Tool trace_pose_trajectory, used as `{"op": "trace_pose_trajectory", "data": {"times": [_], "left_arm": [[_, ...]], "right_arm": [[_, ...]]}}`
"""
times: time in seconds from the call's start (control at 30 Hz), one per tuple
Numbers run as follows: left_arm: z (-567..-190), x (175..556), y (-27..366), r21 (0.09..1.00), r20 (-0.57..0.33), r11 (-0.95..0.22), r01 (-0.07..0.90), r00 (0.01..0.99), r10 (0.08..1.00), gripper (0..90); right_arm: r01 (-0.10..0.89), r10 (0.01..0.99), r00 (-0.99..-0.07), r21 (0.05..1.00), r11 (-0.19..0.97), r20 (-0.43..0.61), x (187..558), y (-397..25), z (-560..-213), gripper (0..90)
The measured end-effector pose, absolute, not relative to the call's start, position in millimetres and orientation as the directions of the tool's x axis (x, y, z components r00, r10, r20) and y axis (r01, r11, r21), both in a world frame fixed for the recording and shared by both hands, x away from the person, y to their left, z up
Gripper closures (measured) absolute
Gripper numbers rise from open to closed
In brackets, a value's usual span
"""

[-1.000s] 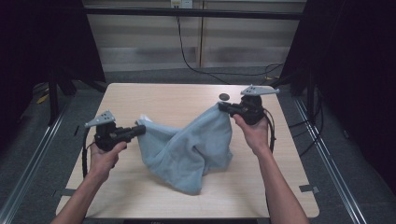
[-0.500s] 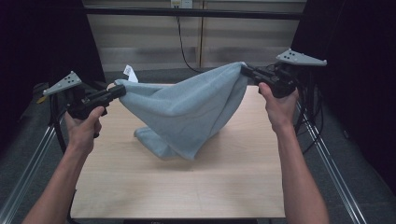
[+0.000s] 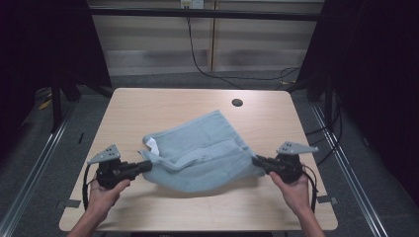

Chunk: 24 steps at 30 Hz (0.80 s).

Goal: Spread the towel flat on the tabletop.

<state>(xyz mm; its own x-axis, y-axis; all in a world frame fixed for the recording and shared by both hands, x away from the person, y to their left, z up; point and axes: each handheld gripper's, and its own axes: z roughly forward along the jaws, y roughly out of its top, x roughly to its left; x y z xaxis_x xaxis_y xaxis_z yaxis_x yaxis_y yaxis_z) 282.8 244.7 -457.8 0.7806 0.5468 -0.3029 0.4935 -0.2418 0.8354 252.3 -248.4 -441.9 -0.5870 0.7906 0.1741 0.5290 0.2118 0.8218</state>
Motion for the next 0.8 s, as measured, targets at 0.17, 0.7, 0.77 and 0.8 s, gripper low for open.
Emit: {"op": "trace_pose_trajectory", "data": {"times": [0.17, 0.7, 0.77, 0.8], "left_arm": [[-474.4, 274.0, 247.9, 0.791, -0.330, -0.292, 0.537, 0.777, 0.536, 81.5], [-469.2, 314.7, 224.8, 0.802, -0.304, -0.291, 0.523, 0.775, 0.555, 53.4], [-479.4, 318.2, 224.3, 0.771, -0.301, -0.310, 0.556, 0.747, 0.593, 49.6], [-479.4, 318.2, 224.3, 0.771, -0.301, -0.310, 0.556, 0.747, 0.593, 46.5]], "right_arm": [[0.596, 0.795, -0.575, 0.765, 0.245, 0.193, 237.2, -255.3, -470.0, 72.0], [0.586, 0.769, -0.604, 0.770, 0.252, 0.208, 346.7, -209.5, -453.6, 41.2], [0.607, 0.783, -0.585, 0.754, 0.251, 0.211, 360.8, -208.5, -461.9, 38.7], [0.618, 0.779, -0.582, 0.749, 0.239, 0.232, 367.2, -209.2, -466.6, 37.0]]}}
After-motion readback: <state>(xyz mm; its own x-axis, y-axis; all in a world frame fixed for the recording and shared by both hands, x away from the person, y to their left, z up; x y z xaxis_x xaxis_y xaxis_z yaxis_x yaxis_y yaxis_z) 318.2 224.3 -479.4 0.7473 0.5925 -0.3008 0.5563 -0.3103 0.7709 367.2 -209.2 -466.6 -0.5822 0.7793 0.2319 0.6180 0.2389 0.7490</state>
